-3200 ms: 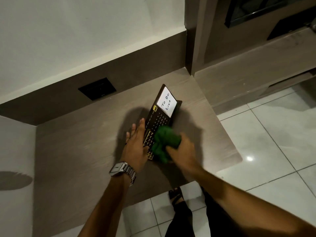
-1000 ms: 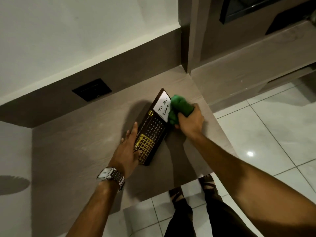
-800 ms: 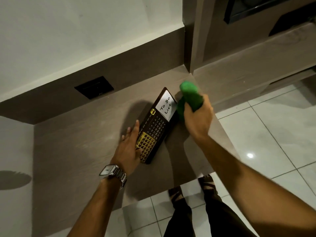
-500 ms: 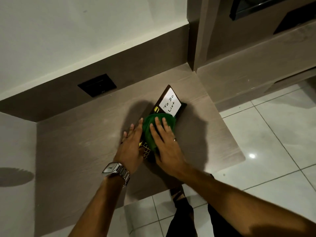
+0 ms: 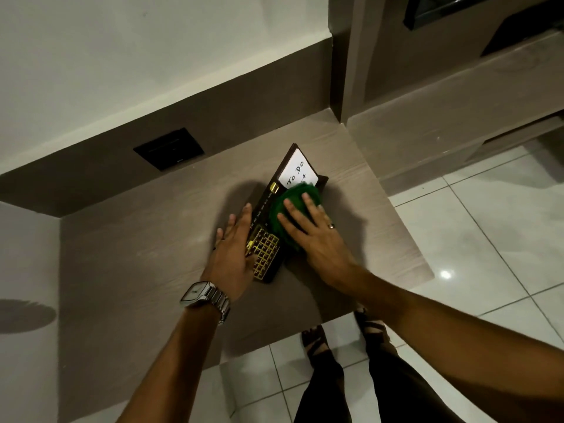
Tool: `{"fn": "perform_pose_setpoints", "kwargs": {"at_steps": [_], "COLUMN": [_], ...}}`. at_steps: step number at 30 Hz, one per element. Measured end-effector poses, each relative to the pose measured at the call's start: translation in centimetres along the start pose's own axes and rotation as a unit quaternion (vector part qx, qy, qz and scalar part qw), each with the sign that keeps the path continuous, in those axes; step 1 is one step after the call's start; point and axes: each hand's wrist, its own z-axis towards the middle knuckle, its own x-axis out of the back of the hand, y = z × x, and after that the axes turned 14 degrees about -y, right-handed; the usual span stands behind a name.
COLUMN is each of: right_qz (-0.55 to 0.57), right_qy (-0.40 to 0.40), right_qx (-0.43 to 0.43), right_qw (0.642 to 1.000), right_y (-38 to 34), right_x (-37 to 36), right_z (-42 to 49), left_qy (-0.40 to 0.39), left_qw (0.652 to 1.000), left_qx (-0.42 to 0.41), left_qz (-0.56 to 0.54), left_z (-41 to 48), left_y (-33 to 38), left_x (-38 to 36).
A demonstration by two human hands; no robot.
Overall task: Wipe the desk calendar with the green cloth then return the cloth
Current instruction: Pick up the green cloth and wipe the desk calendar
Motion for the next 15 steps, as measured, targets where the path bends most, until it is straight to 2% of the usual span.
{"fn": "perform_pose_setpoints", "kwargs": {"at_steps": [2,5,7,9,13,15], "right_qz": [-0.004,-0.015,-0.025,-0.036,-0.002,0.006], "right_qy": [-0.032,-0.064,-0.048,-0.034,-0.06,-0.065], "right_qx": [-0.034,0.046,0.077,0.066,-0.008,0.003], "right_qw": [0.999,0.997,0.996,0.997,0.998,0.998], "right_y": [0.7,-0.5,-0.7,0.4,2.8,1.9], "right_x": [-0.4,-1.7,-1.3,-0.3,0.2,-0.5], "right_z": [-0.9,-1.8,-0.9,0.3,0.0,-0.6], "left_qy": [0.0,0.003,0.003,-0.002,-0.004,0.0], "left_qw": [1.0,1.0,1.0,1.0,1.0,1.0], "left_qx": [0.004,0.005,0.003,0.011,0.014,0.008], "left_qz": [-0.003,0.002,0.0,-0.007,-0.011,0.0], "left_z": [-0.1,-0.2,-0.2,-0.2,-0.2,-0.1], "left_y": [0.2,0.2,0.5,0.5,0.4,0.3], "left_x": [-0.1,-0.2,-0.2,-0.1,-0.1,-0.1]}}
